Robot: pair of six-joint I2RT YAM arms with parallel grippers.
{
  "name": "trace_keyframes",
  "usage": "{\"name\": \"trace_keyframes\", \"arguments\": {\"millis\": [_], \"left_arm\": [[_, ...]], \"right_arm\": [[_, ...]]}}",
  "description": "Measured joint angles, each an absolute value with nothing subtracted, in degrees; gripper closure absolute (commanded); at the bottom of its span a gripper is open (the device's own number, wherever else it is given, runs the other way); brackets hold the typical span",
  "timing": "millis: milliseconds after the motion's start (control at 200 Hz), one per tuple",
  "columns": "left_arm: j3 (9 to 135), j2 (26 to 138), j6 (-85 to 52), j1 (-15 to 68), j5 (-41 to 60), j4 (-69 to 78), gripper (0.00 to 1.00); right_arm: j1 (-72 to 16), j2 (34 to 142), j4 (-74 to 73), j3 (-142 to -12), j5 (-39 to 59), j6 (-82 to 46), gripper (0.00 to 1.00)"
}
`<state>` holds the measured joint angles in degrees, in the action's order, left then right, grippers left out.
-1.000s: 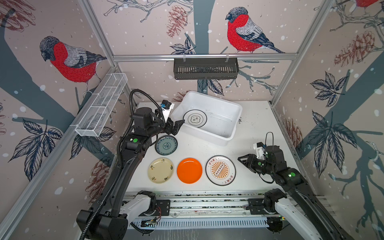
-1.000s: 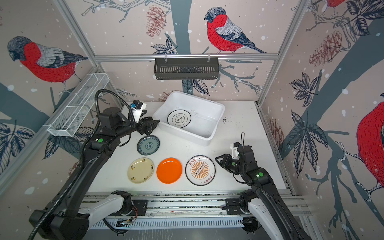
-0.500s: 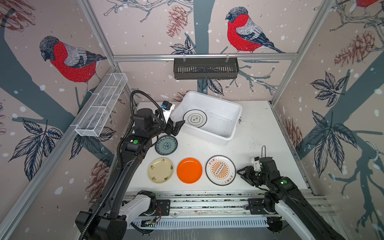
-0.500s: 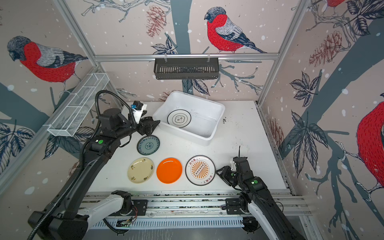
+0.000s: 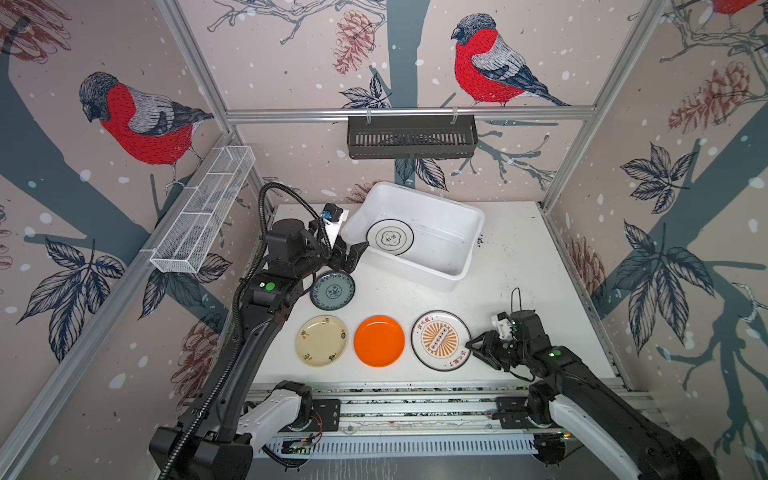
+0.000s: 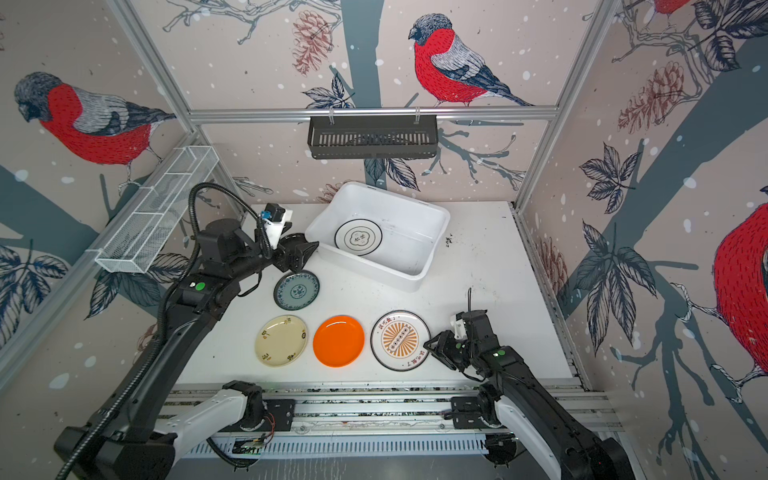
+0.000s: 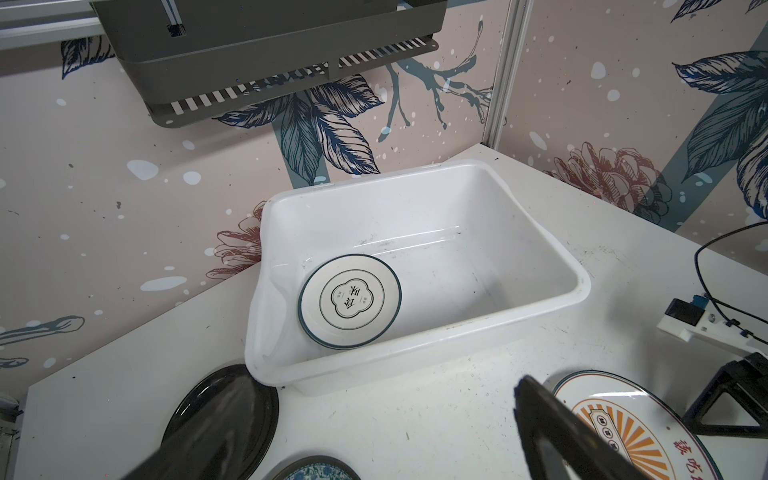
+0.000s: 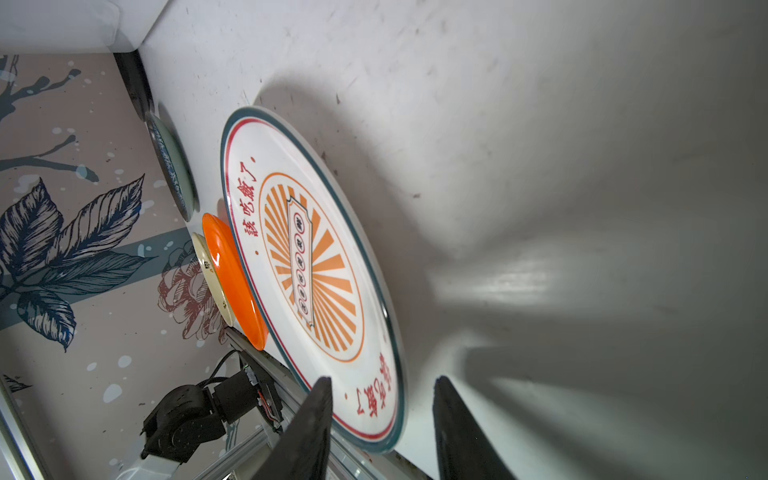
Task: Place the plates into the plastic bin on the countertop
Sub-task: 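Lower the right gripper to the orange-sunburst plate edge while left gripper nears blue plate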
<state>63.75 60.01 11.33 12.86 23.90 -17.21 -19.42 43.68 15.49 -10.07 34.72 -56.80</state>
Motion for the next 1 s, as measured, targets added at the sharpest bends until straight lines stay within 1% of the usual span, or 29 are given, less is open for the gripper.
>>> {"name": "trace_keyframes", "arguments": {"millis": [130,240,425,675,765,825,971,1001], "left_arm": [[63.5,60.0,10.7,12.9,23.7,-17.3,0.03],[63.2,59.8,10.5,12.9,23.5,-17.2,0.03],[62.7,59.1,10.3,12.9,22.6,-17.2,0.03],[62.1,58.8,9.0,12.9,22.4,-17.2,0.03],[62.0,58.7,9.0,12.9,22.4,-17.2,0.03],[61.9,58.7,9.0,12.9,22.4,-17.2,0.03],[61.9,58.7,8.8,12.9,22.4,-17.2,0.03],[61.9,58.7,8.8,12.9,22.4,-17.2,0.03]], "right_arm": [[-19.8,47.0,13.1,-10.1,35.1,-56.5,0.61],[-20.0,49.8,10.6,-10.1,35.4,-55.7,0.65],[-20.1,54.5,6.3,-10.3,36.7,-55.2,0.68],[-20.1,60.2,2.5,-11.2,38.1,-52.9,0.78],[-20.1,60.6,2.5,-11.2,38.1,-52.3,0.83],[-20.1,60.7,2.5,-11.2,37.9,-52.1,0.90],[-19.6,60.1,0.7,-10.7,39.4,-51.0,0.92],[-19.4,60.1,0.3,-10.4,39.5,-51.0,0.94]]}}
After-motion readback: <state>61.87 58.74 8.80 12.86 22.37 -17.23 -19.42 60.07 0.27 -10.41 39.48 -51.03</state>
